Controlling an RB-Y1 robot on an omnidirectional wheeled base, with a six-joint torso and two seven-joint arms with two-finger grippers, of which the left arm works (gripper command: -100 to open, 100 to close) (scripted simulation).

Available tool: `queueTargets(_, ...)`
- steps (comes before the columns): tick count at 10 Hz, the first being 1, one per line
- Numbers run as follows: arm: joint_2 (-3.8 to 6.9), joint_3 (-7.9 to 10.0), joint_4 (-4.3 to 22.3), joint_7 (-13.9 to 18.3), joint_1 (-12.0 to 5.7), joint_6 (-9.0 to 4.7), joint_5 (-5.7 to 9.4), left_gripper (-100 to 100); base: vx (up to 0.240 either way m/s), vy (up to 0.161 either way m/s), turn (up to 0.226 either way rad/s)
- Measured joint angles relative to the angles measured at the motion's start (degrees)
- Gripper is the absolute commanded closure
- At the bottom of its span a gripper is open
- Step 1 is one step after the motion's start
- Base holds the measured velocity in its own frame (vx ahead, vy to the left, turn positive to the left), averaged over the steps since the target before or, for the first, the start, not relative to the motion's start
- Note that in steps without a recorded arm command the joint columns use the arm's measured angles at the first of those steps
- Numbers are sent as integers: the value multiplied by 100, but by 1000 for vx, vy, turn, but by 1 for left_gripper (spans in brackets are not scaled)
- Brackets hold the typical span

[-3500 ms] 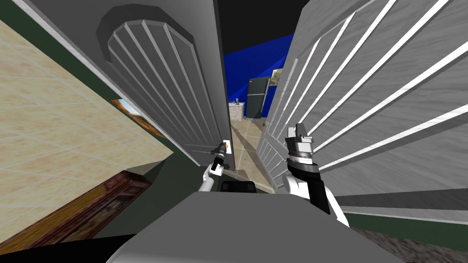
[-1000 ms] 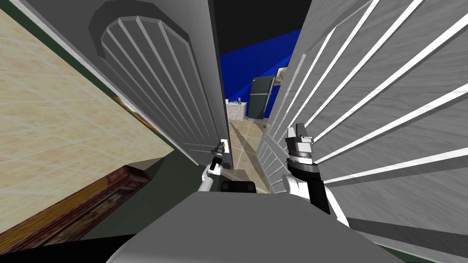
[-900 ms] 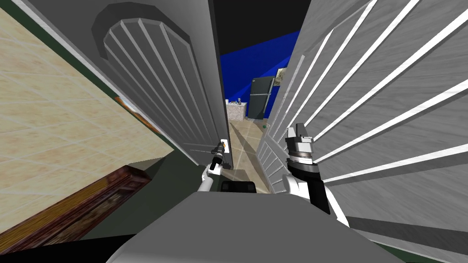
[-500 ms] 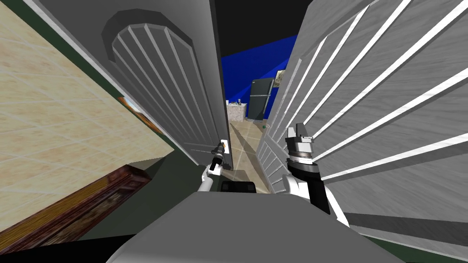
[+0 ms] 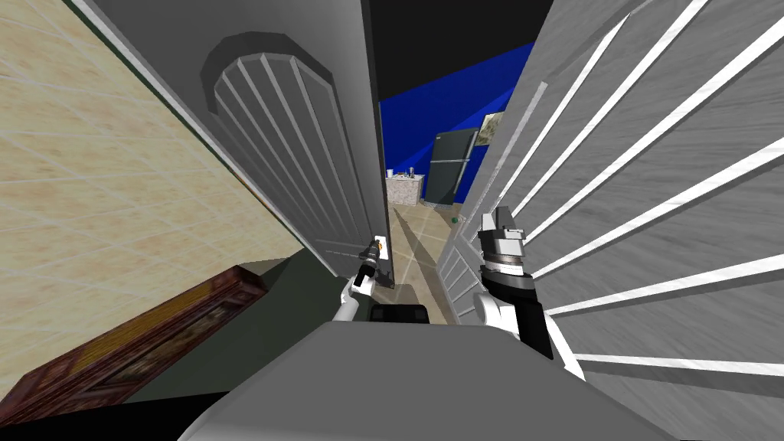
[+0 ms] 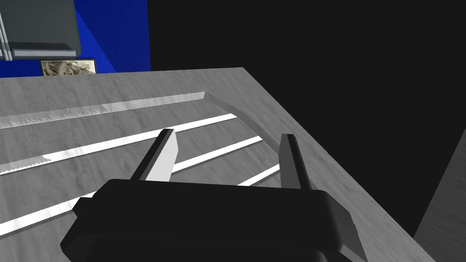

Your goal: Push the door open

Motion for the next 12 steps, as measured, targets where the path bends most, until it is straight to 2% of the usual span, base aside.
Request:
queueTargets(2, 62, -133, 8, -156, -83, -31, 182, 100, 181, -44, 284)
queueTargets(3, 103, -181, 33, -241, -112, -48, 282, -100, -33, -26, 70)
queueTargets(7, 101, -248, -70, -215, -60, 8, 310, -100, -191, -1, -3)
queueTargets(10, 51, -328, -176, -181, -2, 63, 342, -100, -241, 11, 20)
queueTargets(12, 9, -357, -210, -169, 13, 93, 355, -100, -18, -24, -17)
